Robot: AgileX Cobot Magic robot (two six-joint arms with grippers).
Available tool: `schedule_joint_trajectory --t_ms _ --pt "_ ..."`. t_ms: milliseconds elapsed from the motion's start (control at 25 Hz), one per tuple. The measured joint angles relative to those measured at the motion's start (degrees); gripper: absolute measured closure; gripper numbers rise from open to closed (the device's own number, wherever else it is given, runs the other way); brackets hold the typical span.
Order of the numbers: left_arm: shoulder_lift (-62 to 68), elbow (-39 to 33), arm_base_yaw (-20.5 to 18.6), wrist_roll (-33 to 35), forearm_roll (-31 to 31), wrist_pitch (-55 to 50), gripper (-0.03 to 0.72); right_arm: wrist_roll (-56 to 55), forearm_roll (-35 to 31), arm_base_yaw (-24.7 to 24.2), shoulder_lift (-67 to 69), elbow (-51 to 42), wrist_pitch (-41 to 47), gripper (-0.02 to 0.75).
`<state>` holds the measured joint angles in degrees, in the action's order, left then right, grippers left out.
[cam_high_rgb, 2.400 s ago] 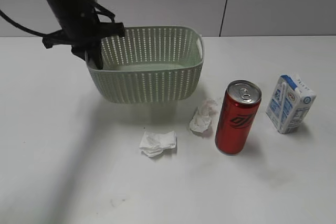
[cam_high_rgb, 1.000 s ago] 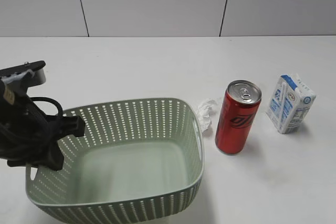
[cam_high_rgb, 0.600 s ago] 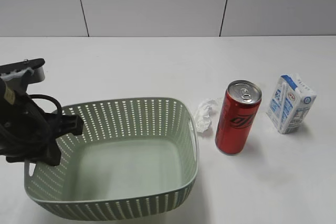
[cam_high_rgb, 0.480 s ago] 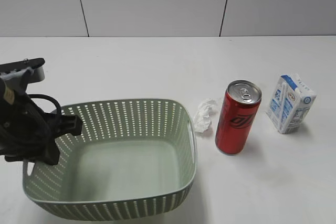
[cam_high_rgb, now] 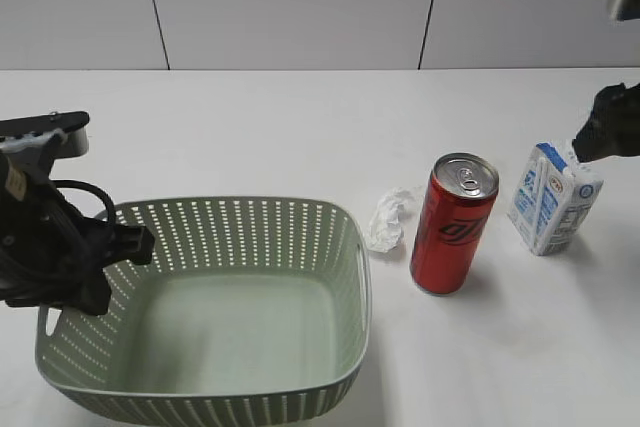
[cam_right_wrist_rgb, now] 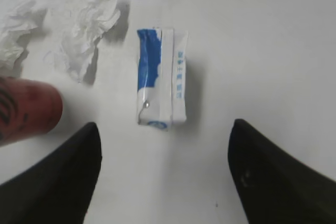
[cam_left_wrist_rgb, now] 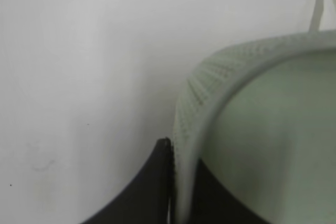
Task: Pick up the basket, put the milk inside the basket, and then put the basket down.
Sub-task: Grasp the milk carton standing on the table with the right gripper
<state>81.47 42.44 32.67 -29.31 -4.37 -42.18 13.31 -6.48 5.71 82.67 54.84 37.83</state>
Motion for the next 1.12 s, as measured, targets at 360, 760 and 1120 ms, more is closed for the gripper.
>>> schedule_joint_trajectory --t_ms 360,760,1120 --pt "0.0 0.0 0.0 0.2 0.0 -0.1 0.683 0.3 -0.1 0.0 12.8 2.3 -5.4 0.073" --pt "0.0 0.0 0.0 0.2 0.0 -0.1 0.683 1.6 -0.3 0.0 19.8 2.4 -10.2 0.165" --pt "0.0 0.0 0.0 0.3 -0.2 -0.1 0.683 1.6 -2.6 0.1 19.8 2.7 -9.4 0.417"
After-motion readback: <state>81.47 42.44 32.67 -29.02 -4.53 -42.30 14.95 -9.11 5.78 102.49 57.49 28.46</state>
